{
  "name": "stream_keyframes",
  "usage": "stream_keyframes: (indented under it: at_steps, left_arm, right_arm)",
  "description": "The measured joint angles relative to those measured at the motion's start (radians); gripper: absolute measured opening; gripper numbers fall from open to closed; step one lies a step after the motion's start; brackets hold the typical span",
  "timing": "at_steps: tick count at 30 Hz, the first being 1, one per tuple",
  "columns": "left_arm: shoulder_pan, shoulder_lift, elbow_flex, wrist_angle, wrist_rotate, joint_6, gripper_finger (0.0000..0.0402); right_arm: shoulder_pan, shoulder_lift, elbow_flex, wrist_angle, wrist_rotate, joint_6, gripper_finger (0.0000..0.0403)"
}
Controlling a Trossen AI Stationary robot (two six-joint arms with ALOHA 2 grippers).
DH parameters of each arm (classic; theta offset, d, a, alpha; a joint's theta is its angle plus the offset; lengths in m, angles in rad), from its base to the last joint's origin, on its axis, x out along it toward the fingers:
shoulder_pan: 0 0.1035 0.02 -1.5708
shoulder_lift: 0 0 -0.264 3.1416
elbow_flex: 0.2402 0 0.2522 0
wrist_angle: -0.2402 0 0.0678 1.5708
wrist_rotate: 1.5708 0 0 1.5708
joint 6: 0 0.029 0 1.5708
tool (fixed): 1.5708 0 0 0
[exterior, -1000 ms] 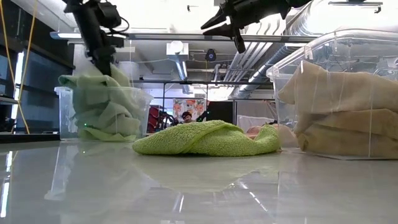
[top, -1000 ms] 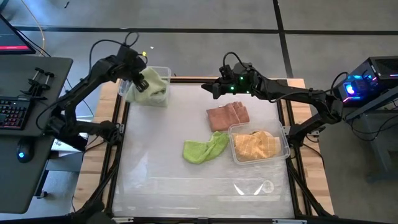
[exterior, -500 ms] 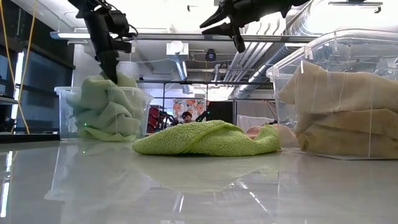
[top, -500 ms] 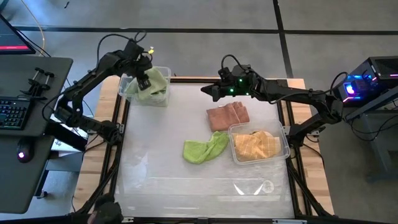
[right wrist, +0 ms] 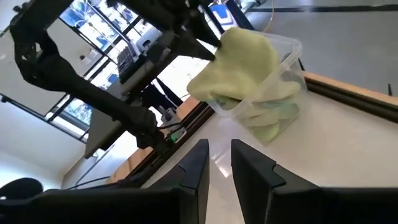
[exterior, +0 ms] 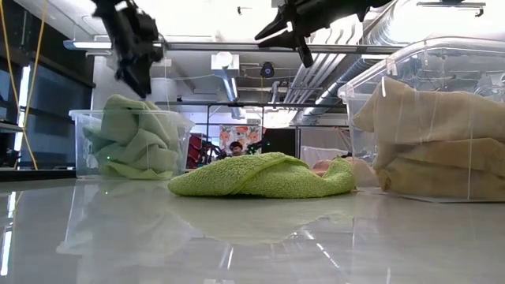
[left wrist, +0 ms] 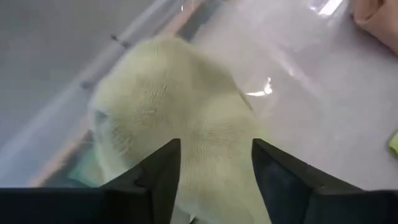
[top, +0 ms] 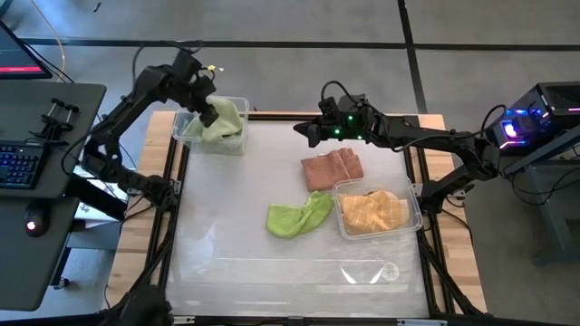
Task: Sort towels by color in basket
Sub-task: Put the light green towel into the left transparent bin
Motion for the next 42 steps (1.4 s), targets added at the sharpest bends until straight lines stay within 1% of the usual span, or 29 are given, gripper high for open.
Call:
stream_keyframes:
  at_steps: [5, 9, 11, 15, 18, 21, 25, 26, 28, 30, 31, 32, 34, 39, 41, 42]
  left_arm:
    - [0.030, 0.093, -0.105, 0.037, -0.005, -0.022, 0.0125]
    - [0.037, 0.177, -0.150, 0.112, -0.165, -0.040, 0.0081]
    - [0.036, 0.209, -0.146, 0.117, -0.221, -0.030, 0.0062]
    - [0.035, 0.226, -0.083, 0.058, -0.232, -0.007, 0.0039]
    - [0.035, 0.204, -0.021, 0.008, -0.231, 0.019, 0.0038]
    - [0.035, 0.173, 0.063, -0.068, -0.233, 0.035, 0.0056]
    - [0.035, 0.129, 0.152, -0.181, -0.213, -0.052, 0.0084]
    - [0.035, 0.112, 0.161, -0.211, -0.176, -0.078, 0.0087]
    - [0.036, 0.089, 0.158, -0.271, -0.039, -0.099, 0.0088]
    - [0.035, 0.080, 0.129, -0.289, 0.092, -0.101, 0.0083]
    - [0.033, 0.077, 0.107, -0.285, 0.125, -0.097, 0.0077]
    - [0.029, 0.075, 0.079, -0.272, 0.131, -0.093, 0.0071]
    - [0.023, 0.077, 0.009, -0.208, 0.093, -0.094, 0.0058]
    - [0.024, 0.096, -0.171, 0.044, -0.130, -0.128, 0.0027]
    - [0.024, 0.099, -0.224, 0.142, -0.168, -0.143, 0.0017]
    - [0.024, 0.100, -0.243, 0.180, -0.170, -0.142, 0.0013]
  right_arm:
    - [0.000, 0.000, 0.000, 0.000, -0.004, -0.008, 0.0062]
    - [0.003, 0.000, 0.000, -0.010, -0.008, -0.005, 0.0062]
    - [0.006, 0.000, 0.000, -0.014, -0.015, 0.014, 0.0062]
    - [0.010, 0.000, 0.000, -0.014, -0.027, 0.019, 0.0062]
    - [0.012, 0.000, 0.000, -0.014, -0.027, 0.018, 0.0062]
    - [0.012, 0.000, 0.000, -0.014, -0.027, 0.019, 0.0062]
    - [0.012, 0.000, 0.000, -0.014, -0.022, 0.018, 0.0062]
    - [0.012, 0.000, 0.000, -0.014, -0.021, 0.018, 0.0062]
    - [0.012, 0.000, 0.000, -0.014, -0.017, 0.016, 0.0062]
    - [0.012, 0.000, 0.000, -0.014, -0.015, 0.013, 0.0062]
    - [0.012, 0.000, 0.000, -0.014, -0.011, 0.012, 0.0062]
    - [0.012, 0.000, 0.000, -0.014, -0.009, 0.011, 0.0062]
    - [0.012, 0.000, 0.000, -0.014, -0.004, 0.008, 0.0062]
    - [0.012, 0.000, 0.000, -0.014, 0.001, -0.008, 0.0062]
    - [0.012, 0.000, 0.000, -0.014, 0.001, -0.008, 0.0062]
    - [0.012, 0.000, 0.000, -0.014, 0.001, -0.008, 0.0062]
